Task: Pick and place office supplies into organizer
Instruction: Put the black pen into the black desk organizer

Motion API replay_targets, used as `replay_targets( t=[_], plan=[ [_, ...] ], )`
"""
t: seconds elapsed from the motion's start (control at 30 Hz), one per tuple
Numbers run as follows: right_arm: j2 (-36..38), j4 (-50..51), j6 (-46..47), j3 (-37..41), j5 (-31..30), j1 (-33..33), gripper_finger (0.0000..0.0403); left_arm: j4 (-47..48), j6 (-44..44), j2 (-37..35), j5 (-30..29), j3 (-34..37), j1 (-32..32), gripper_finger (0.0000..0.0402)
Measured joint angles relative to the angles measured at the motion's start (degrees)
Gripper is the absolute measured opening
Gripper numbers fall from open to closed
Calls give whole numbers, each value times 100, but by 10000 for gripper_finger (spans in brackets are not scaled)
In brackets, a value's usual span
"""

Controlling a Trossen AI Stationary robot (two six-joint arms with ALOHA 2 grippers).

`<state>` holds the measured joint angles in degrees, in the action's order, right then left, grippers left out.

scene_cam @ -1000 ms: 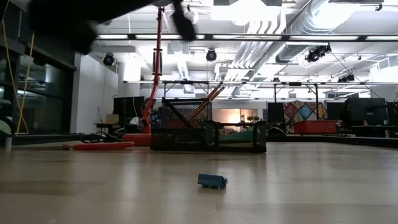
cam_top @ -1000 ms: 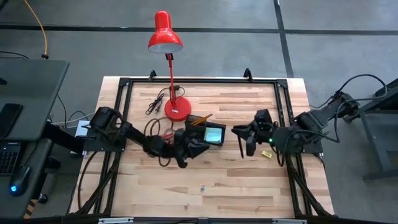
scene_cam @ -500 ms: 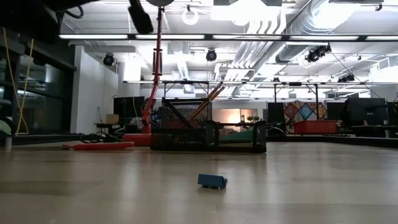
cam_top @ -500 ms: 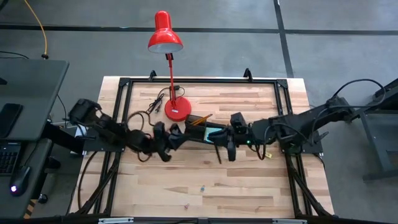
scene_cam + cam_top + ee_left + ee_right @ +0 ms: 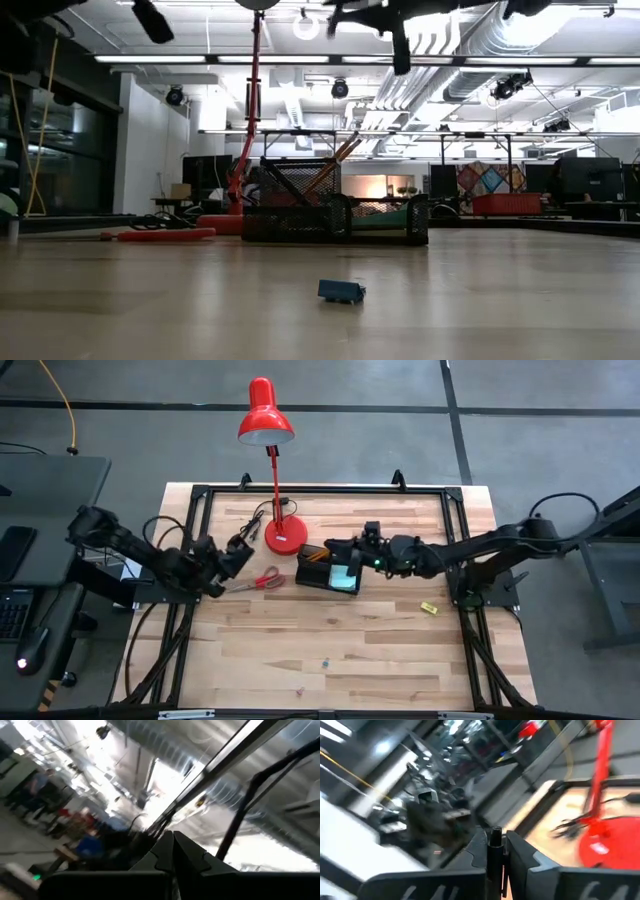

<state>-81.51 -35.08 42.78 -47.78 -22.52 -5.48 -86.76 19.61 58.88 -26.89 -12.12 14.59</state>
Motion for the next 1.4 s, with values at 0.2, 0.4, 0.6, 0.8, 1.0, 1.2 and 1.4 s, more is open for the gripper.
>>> replay_targets(
  t=[0.2,0.4,0.6,0.8,1.0,1.2,1.4],
  plan=[
    [-624,123,-691,-254,-661,175,9,77,12,-415,98,85,-1,1],
    [-893,145,-1178,-397,-657,506,9,166,54,-636,160,83,4,1],
    [-892,279,-1675,-397,-788,740,9,332,113,-643,89,83,4,1],
    [-934,663,-1737,-390,-856,815,9,463,191,-618,80,81,4,1],
    [-1254,329,-1683,-386,-746,814,9,470,191,-617,69,81,4,1],
    [-1571,290,-1578,-386,-747,772,9,493,193,-619,47,79,4,1],
    [-1858,43,-1610,-386,-766,761,9,671,209,-617,45,79,4,1]
  ],
)
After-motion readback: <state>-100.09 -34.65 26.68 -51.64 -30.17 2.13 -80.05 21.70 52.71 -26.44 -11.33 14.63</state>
